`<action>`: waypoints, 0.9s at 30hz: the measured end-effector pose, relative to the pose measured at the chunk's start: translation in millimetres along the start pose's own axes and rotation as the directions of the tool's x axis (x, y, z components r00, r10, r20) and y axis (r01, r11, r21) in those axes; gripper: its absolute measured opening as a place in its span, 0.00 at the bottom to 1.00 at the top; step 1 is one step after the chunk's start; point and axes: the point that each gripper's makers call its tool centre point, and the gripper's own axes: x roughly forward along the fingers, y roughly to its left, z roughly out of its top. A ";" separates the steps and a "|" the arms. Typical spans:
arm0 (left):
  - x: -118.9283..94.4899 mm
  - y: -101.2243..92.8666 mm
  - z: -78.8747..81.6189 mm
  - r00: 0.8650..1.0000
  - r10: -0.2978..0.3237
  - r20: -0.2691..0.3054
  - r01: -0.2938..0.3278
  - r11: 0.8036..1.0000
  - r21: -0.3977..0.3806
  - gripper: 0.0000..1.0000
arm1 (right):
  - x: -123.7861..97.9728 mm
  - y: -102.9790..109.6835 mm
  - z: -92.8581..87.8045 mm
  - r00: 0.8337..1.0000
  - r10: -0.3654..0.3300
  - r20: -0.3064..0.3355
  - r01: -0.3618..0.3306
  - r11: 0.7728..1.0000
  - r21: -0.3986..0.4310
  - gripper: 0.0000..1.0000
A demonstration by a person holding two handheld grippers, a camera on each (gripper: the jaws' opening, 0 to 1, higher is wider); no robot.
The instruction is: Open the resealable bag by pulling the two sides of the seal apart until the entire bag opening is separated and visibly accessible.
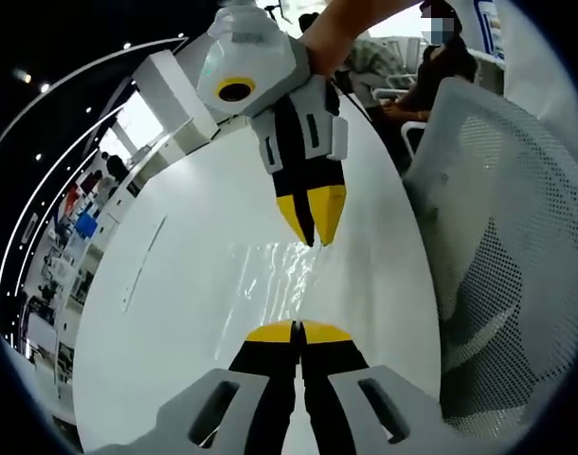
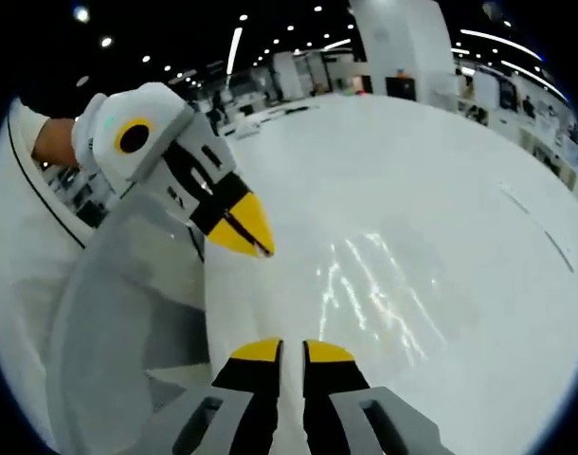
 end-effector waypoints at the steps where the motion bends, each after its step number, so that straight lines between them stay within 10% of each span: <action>1: 0.1 -0.1 0.7 1.000 -0.001 0.003 0.001 1.000 -0.002 0.00 | 1.4 1.7 -0.9 1.000 0.009 -0.004 -0.009 1.000 0.008 0.00; 27: 4.0 -17.3 15.2 0.997 -0.057 0.047 0.049 0.987 0.153 0.12 | 5.8 -2.7 9.7 0.996 -0.018 -0.089 0.023 0.998 0.053 0.00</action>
